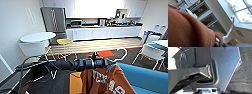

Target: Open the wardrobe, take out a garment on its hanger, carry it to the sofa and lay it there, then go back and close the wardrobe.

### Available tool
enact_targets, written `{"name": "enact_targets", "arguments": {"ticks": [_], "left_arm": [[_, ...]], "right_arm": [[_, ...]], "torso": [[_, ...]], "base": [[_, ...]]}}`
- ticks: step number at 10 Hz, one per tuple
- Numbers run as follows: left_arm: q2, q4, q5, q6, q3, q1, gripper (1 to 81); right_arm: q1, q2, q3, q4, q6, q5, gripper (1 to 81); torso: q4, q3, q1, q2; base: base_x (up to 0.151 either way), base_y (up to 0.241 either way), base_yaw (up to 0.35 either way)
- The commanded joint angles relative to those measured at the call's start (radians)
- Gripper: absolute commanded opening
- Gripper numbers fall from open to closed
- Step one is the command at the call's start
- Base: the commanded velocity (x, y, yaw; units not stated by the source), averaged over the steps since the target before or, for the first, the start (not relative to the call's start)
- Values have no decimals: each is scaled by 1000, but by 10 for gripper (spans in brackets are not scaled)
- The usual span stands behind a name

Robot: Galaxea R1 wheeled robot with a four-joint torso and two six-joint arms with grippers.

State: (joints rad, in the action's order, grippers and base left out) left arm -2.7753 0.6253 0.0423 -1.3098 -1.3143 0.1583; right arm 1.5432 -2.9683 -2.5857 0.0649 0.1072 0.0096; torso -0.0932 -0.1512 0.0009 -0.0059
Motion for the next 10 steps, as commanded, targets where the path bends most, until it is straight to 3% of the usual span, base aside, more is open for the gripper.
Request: {"name": "enact_targets", "arguments": {"ticks": [1,10], "left_arm": [[-15,22,76,11,36,-196,10],[-34,31,60,11,47,-194,10]], "right_arm": [[-24,-1,4,10,-3,-62,811],[-25,-5,1,10,-3,-62,811]], "torso": [[0,0,0,0],[0,0,0,0]], "base": [[0,0,-308],[0,0,-321]]}}
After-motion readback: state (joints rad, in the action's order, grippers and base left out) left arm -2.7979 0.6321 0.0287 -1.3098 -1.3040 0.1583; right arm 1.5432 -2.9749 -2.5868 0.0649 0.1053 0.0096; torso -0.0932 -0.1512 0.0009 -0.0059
